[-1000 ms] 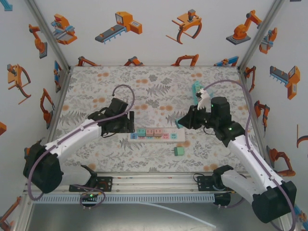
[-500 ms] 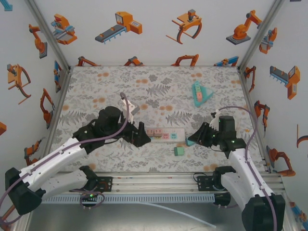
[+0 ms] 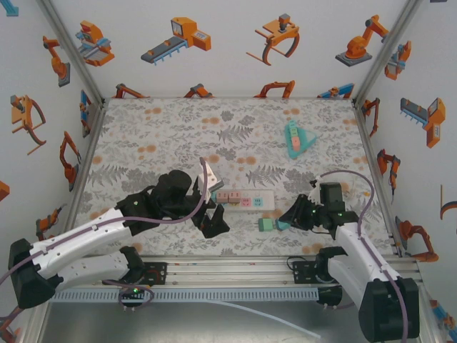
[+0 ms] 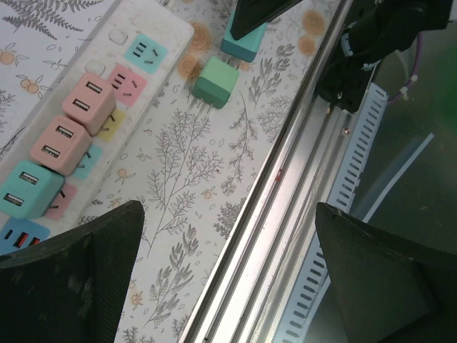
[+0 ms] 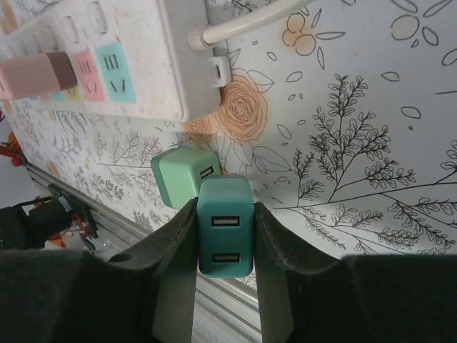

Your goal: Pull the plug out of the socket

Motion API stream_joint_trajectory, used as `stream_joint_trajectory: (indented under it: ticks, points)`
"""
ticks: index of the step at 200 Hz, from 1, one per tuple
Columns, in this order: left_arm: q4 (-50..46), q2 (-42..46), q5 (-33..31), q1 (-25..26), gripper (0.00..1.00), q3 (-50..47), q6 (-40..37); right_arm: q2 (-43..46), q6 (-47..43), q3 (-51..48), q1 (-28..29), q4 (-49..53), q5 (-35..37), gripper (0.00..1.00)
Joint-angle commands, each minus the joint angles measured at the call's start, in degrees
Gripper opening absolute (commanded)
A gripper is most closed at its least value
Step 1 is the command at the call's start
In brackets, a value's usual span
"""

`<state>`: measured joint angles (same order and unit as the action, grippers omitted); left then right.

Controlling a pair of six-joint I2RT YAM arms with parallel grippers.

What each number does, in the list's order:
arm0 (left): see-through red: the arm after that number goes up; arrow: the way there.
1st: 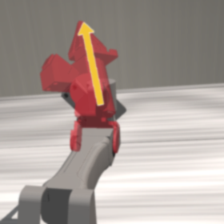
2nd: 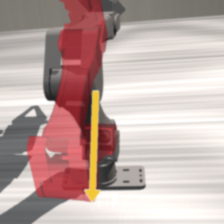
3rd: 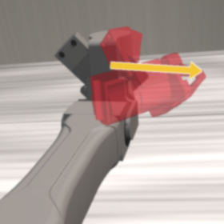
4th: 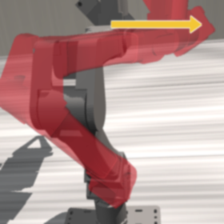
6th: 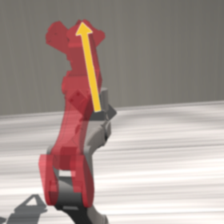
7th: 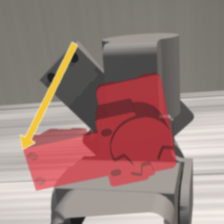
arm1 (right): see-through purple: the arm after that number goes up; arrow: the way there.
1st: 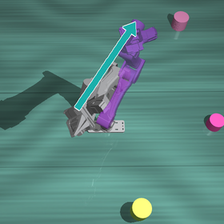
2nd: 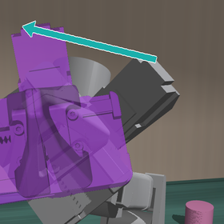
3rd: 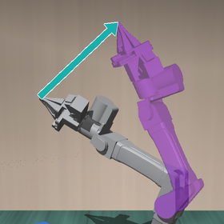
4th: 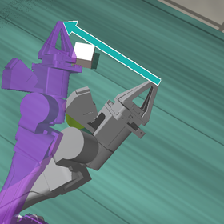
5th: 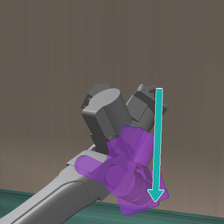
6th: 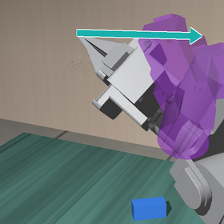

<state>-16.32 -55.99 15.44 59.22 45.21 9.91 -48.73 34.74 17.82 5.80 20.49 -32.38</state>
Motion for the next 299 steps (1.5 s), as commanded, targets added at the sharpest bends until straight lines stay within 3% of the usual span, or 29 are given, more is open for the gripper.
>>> stream_joint_trajectory:
  ticks: [1,71,123,196,260,299]
  points:
    - [-0.1,-0.9,-0.2,0.3,0.97,1.6,-2.3,-1.2,0.6,-0.6,-0.4,-3.1,-1.4,0.27]
    - [0.5,0.7,-2.6,0.4,0.97,0.7,-2.0,0.0,2.6,-2.1,-0.4,-3.8,2.6,0.41]
    - [0.2,1.2,-4.5,0.4,0.97,0.4,-1.8,3.8,3.6,-1.8,-0.4,1.1,7.5,0.49]
    - [0.4,2.7,-7.4,0.4,0.97,-0.8,-1.3,4.8,5.6,0.1,-0.4,5.9,14.6,0.5]
    - [0.5,8.4,-20.1,0.4,0.97,-3.5,2.7,13.2,0.1,6.8,-0.3,5.0,16.2,0.5]
    - [-0.3,11.9,-27.6,-0.3,0.97,-4.9,4.7,14.6,-7.0,8.6,0.2,-6.4,11.7,0.5]
